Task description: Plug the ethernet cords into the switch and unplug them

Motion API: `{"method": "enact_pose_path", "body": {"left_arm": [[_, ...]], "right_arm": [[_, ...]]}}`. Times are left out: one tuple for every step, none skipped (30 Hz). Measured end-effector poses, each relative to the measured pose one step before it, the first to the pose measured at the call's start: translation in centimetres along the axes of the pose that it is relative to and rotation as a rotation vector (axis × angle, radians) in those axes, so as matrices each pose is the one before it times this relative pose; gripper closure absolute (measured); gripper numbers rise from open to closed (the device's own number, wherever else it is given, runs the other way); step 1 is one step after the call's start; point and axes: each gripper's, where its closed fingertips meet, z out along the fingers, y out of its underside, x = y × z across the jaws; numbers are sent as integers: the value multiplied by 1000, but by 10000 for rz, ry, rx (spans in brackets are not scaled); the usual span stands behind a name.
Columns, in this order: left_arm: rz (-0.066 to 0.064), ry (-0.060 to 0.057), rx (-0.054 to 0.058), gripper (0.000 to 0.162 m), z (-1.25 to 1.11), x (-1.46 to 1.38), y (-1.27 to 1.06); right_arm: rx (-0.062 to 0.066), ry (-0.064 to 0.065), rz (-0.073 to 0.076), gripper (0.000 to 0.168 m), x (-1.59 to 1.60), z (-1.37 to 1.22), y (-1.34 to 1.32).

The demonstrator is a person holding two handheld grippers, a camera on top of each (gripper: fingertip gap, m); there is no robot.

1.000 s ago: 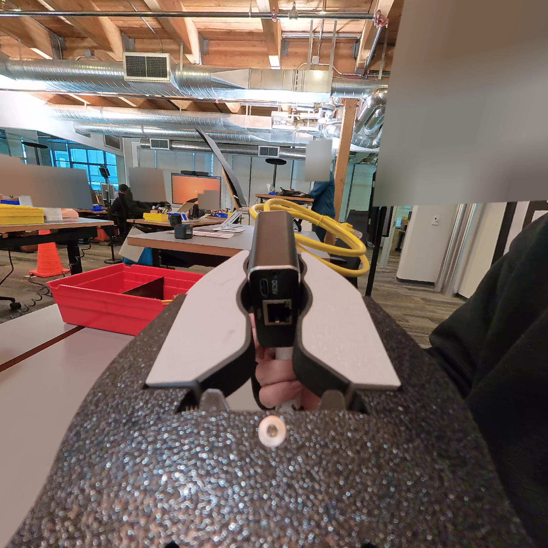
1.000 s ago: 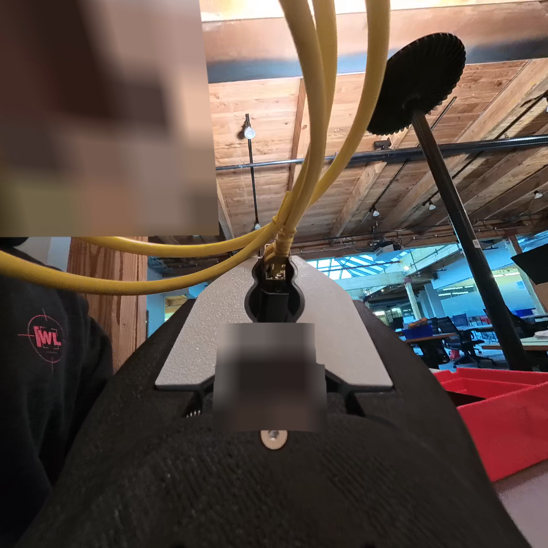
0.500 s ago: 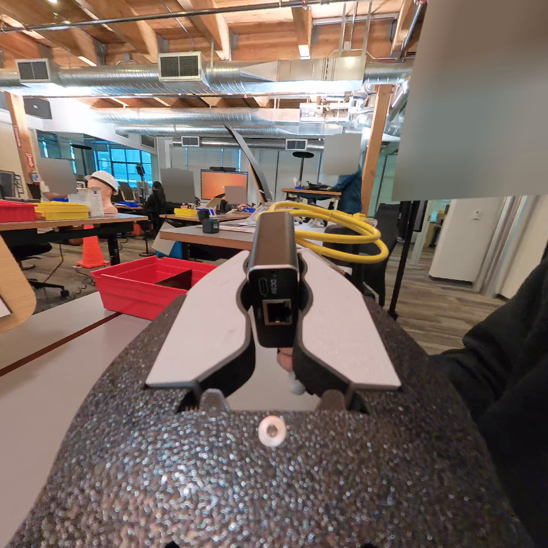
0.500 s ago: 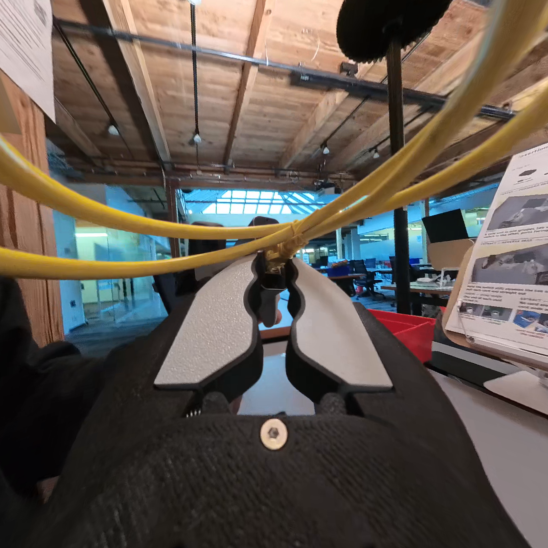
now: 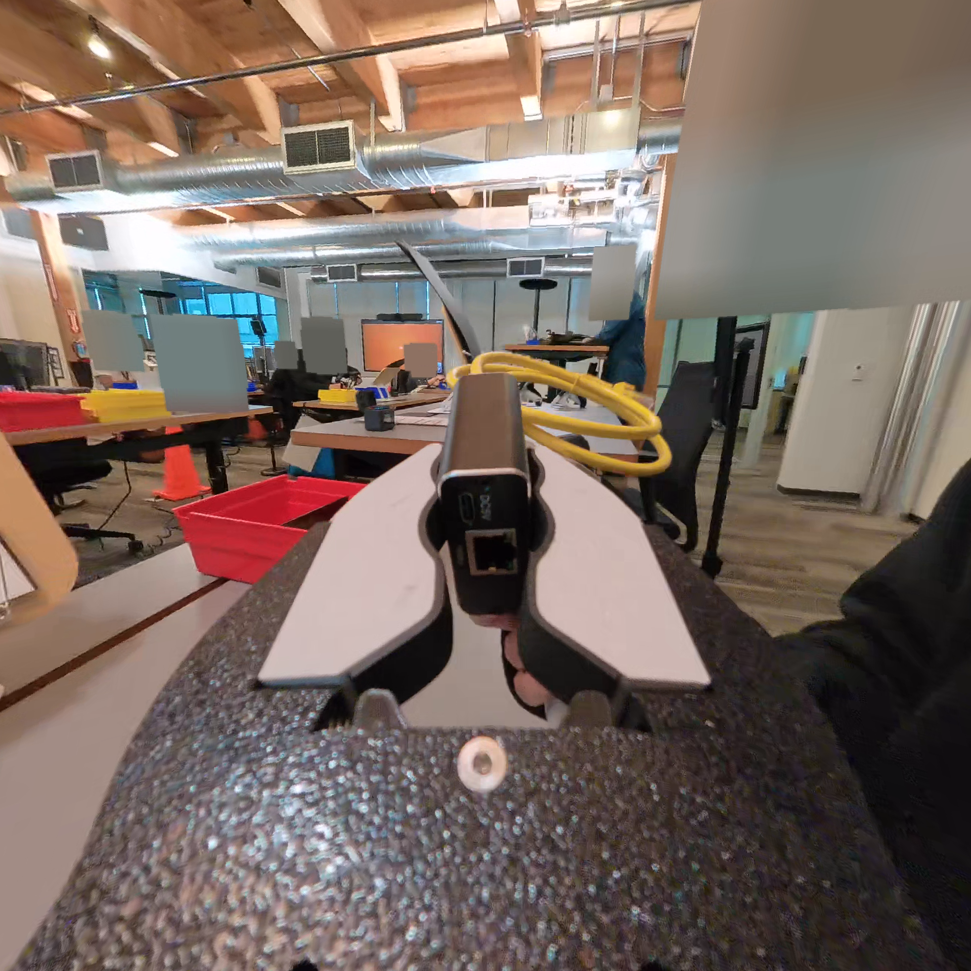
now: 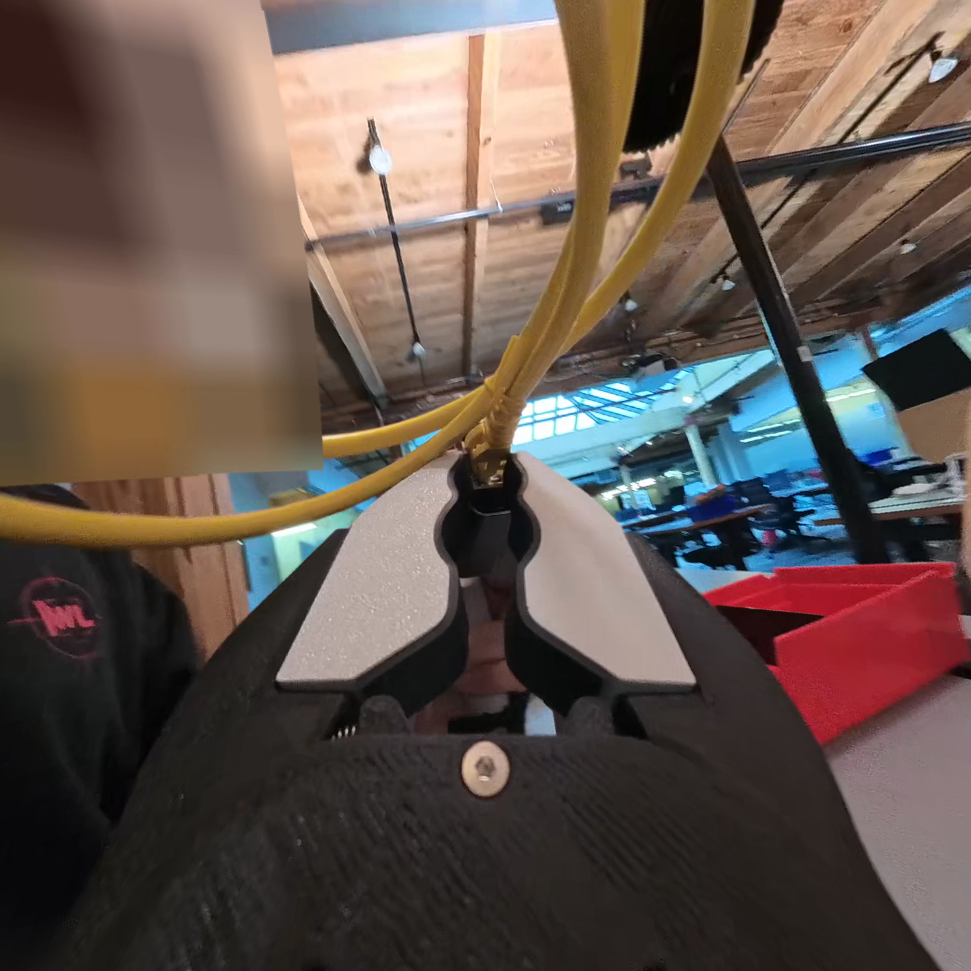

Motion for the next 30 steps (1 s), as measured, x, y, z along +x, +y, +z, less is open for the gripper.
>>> {"method": "enact_pose_path", "body": {"left_arm": [[111,16,14,136,-52,30,-67],[37,-4,37,135,-96,-23,-3],[-62,9,48,136,-92,-9,-10],[-117,-1,37,136,-62,8,-59],[-117,-13,-1,136,-40,-13,-16],[-238,2,18,136,-5,-25,-20],[-368,46,94,136,-3,-2,-91],[-357,89,127,136,2,31,-80],[-274,91,134,137,18,61,-92],[-156,51,121,137,52,91,-89],[0,7,84,136,84,90,-96],[271,8,43,136,121,199,-115],[608,-28,-79,136,137,236,-93],[747,-11,-140,136,97,253,-105],[640,20,-93,136,58,243,-153],[406,15,-46,135,15,167,-172],[174,2,-36,135,-8,56,-92],[-39,-24,-26,135,-54,-98,20],[-299,-25,43,135,-106,-153,43],[-391,-49,101,136,-109,-134,45],[-363,-109,122,136,-76,-154,51],[-408,-27,128,136,-76,-144,-17],[-414,10,62,136,-107,-200,39],[-421,-7,67,136,-43,-205,60],[-314,67,149,137,25,17,-44],[72,50,59,136,81,123,-7],[386,14,-100,136,102,98,73],[357,63,-77,136,93,187,-36],[305,-5,-75,136,94,122,-65],[258,-111,-94,136,57,5,-19]], "right_arm": [[107,-67,174,153,-65,32,7],[-61,16,-17,154,41,49,108],[-78,-46,48,154,-15,52,73],[-85,32,-121,154,13,47,55],[-194,73,-319,154,14,2,80],[-232,63,-324,153,65,-16,58],[-272,134,-460,154,78,-23,75],[-269,91,-467,153,-31,4,4],[-266,67,-482,154,-60,-1,-31],[-157,-12,-267,154,-62,3,-76],[3,-69,122,154,-28,8,-136],[311,-193,458,154,-184,13,-282],[424,-239,649,154,-193,-42,-255],[399,-229,618,153,-227,-68,-141],[400,-236,681,154,-283,14,-147],[381,-145,524,154,-161,56,-98],[174,-112,254,154,-50,11,29],[-22,89,-43,155,137,3,69],[-258,223,-409,154,173,45,139],[-377,219,-583,154,137,51,126],[-332,216,-347,154,164,88,39],[-282,250,-411,154,126,100,77],[-441,214,-661,154,111,39,200],[-453,342,-708,154,289,-8,169],[-163,-7,-205,155,-54,44,-100],[32,-170,38,154,-159,-18,-192],[72,-7,9,155,-21,-93,-132],[99,-103,65,154,-205,-94,-107],[128,-53,123,154,-119,-101,-100],[27,15,149,154,58,-91,65]]}}
